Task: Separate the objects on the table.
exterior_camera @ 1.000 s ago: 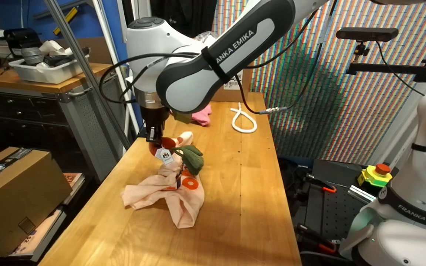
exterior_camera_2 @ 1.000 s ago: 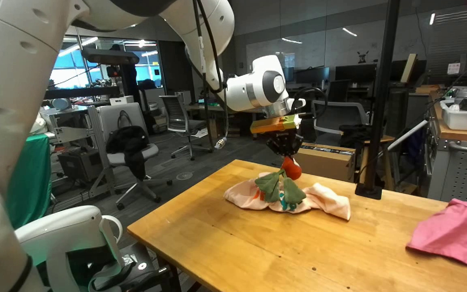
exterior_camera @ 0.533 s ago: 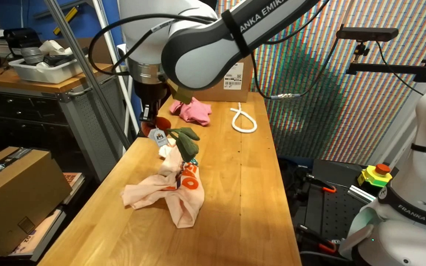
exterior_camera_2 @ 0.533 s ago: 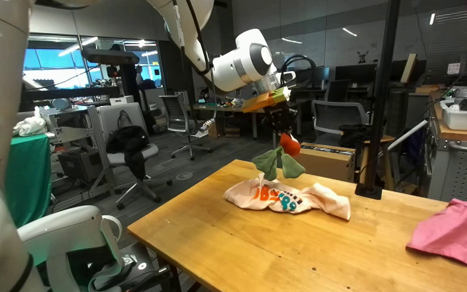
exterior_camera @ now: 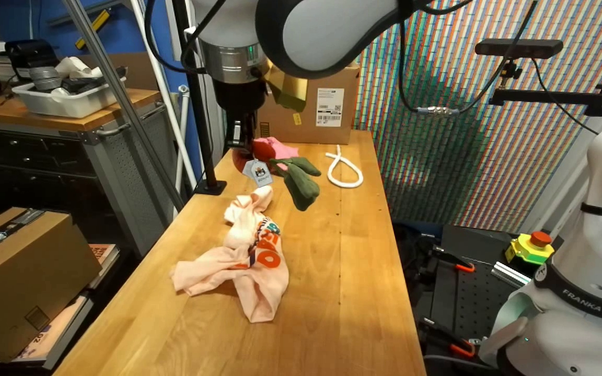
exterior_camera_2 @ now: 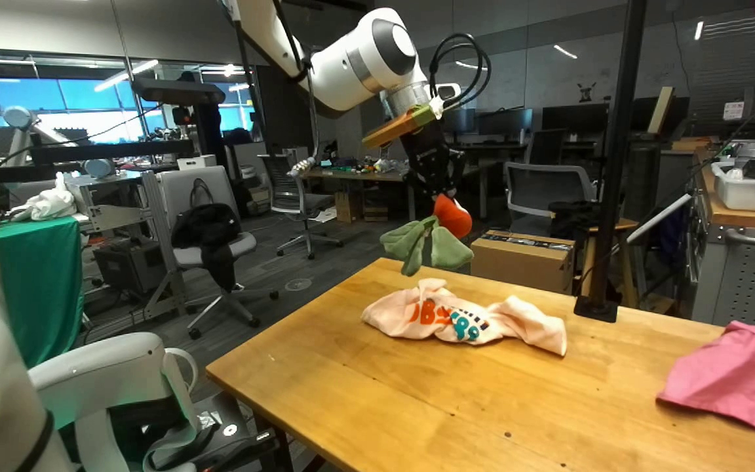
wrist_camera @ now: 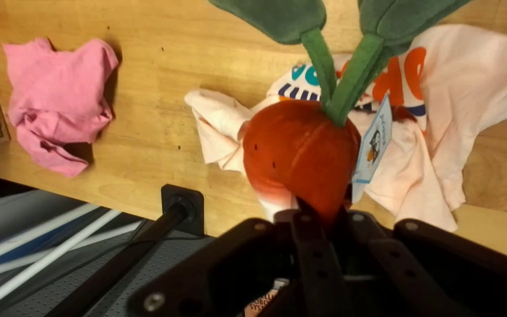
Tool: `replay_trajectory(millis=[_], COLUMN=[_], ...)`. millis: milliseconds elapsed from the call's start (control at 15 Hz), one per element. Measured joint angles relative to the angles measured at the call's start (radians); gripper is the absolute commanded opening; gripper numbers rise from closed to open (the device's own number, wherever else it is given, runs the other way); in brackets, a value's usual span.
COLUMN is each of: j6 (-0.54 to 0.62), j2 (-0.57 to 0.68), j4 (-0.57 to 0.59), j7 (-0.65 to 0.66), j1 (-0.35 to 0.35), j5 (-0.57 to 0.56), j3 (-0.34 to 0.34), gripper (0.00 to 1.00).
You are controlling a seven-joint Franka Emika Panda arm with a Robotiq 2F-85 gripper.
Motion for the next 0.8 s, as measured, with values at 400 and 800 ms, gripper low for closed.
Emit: replay_trajectory(millis=[400, 800], j6=[-0.131, -0.159], j2=[-0.118, -0.226], j4=[-0.098, -0.225], j7=[-0.017, -0.043], j1=[-0.027, -0.072], j5=[0.065, 0.131], j3=[0.029, 0.032], gripper=[0.03, 0.03])
